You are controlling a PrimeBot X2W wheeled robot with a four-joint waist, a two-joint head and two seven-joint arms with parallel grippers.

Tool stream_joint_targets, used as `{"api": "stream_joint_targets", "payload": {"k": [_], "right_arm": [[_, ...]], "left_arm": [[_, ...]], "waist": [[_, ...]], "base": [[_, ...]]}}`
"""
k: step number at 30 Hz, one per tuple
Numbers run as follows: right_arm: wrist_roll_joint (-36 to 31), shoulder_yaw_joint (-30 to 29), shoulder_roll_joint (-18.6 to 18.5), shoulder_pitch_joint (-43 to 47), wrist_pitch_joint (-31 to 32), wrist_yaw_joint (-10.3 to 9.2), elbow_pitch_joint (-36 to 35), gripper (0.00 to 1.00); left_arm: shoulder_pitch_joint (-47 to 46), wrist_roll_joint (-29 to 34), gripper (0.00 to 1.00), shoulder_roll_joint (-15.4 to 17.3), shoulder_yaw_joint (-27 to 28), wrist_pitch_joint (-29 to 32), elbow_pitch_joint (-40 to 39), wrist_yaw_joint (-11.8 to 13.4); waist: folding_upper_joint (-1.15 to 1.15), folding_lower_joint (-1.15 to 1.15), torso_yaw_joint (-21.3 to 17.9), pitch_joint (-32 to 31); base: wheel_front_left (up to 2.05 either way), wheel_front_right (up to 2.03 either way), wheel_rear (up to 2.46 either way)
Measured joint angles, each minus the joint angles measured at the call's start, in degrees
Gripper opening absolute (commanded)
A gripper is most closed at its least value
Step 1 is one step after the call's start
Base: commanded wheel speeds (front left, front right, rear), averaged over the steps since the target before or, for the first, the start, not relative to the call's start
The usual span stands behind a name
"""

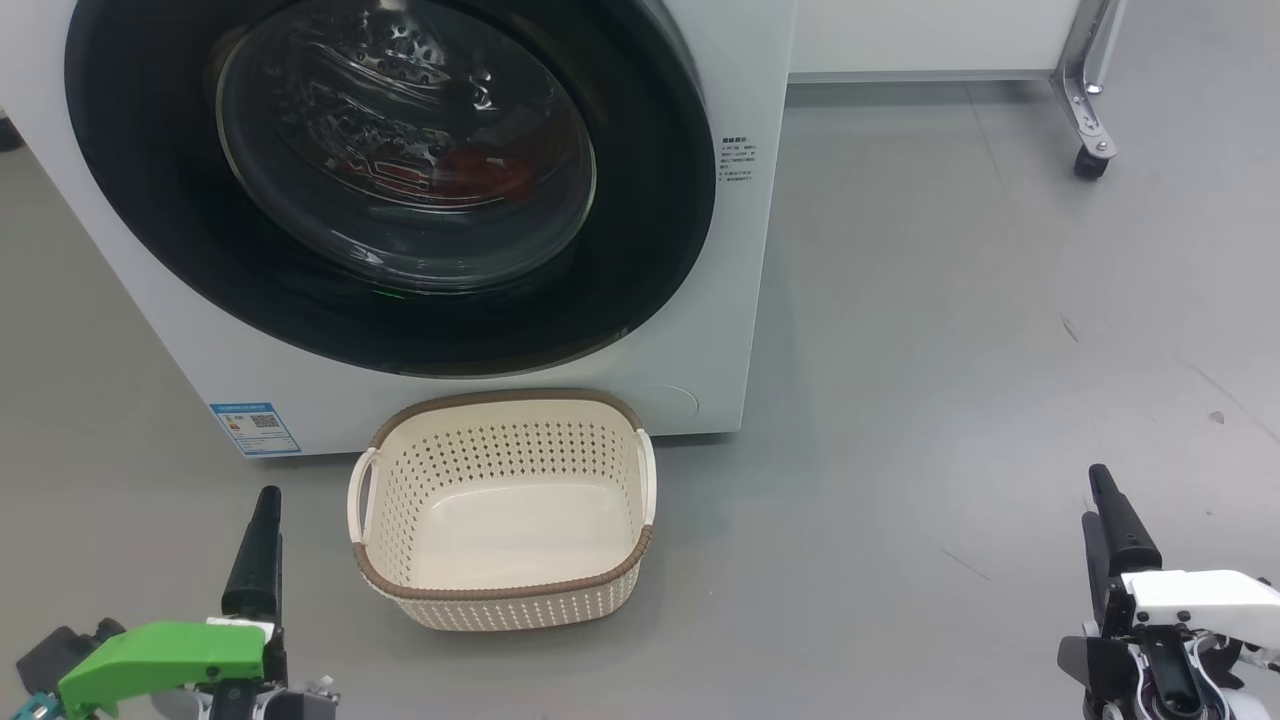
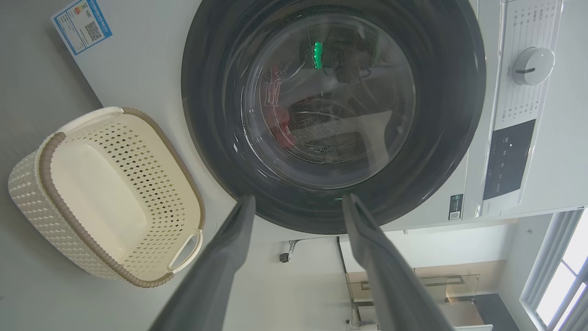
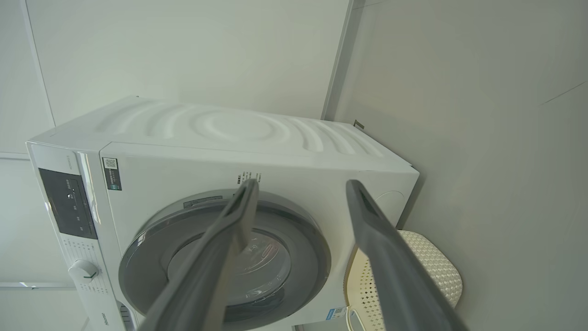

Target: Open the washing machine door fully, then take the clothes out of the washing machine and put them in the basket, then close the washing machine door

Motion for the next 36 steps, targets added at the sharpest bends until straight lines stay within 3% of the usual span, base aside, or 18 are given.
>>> {"api": "stream_joint_targets", "payload": {"k": [10, 20, 36], "right_arm": [[-6.05, 2.01, -2.19, -0.26, -1.98, 0.01, -0.08, 1.0], [-17.06, 5.7, -5.31, -1.14, -5.17, -0.1, -0.04, 1.0], [-35.42, 12.59, -9.2, -2.98, -8.7, -3.37, 0.27, 1.0]], "left_arm": [[-0.05, 7.1, 1.0, 1.87, -1.75, -2.16, -0.15, -0.01], [-0.43, 19.72, 1.0, 4.27, -4.87, -4.47, -0.09, 0.59], [-0.99, 36.15, 1.0, 5.81, -8.89, -7.03, -0.07, 4.49]], "waist": [[0.0, 0.0, 0.14, -0.13], [0.0, 0.0, 0.35, -0.25], [0.0, 0.0, 0.6, -0.45]], "base": [[0.0, 0.0, 0.0], [0.0, 0.0, 0.0], [0.0, 0.0, 0.0]]}}
